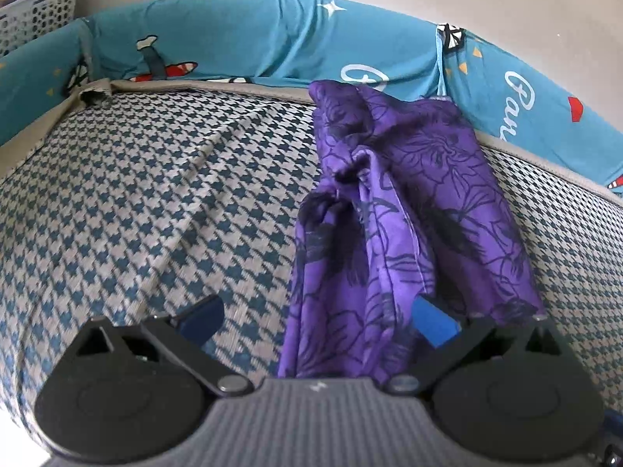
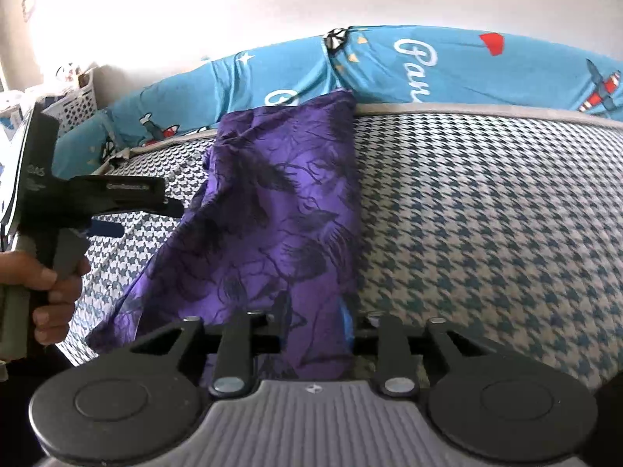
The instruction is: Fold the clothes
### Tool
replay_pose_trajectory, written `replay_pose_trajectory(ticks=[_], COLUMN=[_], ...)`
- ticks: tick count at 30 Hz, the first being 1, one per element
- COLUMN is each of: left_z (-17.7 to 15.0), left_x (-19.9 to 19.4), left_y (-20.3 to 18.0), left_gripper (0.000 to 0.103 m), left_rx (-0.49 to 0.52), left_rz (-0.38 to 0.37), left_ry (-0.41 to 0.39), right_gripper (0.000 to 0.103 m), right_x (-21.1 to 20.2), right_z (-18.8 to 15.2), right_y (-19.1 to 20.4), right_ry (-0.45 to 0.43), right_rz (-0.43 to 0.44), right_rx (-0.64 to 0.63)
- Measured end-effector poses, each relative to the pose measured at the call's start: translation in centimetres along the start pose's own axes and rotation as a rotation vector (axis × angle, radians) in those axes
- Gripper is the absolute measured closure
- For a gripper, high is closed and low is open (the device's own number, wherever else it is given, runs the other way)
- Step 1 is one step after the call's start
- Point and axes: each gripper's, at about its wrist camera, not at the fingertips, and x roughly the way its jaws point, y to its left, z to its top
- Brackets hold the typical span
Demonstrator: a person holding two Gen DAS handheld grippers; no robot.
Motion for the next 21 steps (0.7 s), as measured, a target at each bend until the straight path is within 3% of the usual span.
replay_pose_trajectory(ticks=[14, 21], left_z=[3.0, 4.1], left_x=[2.6, 3.9], left_y=[0.5, -0.2], left_gripper=[0.0, 0.001], left_rx=[-0.003, 0.028], left_rz=[-0.117, -0.138], left_ry=[-0.023, -0.022], right_gripper=[0.07, 0.069], right_x=[5.3, 7.8], right_z=[6.0, 7.5], right_y=[-1.7, -1.7], right_ry=[-0.012, -0.006], right_rz=[0.017, 0.021], right_rx=[-0.053, -0.055])
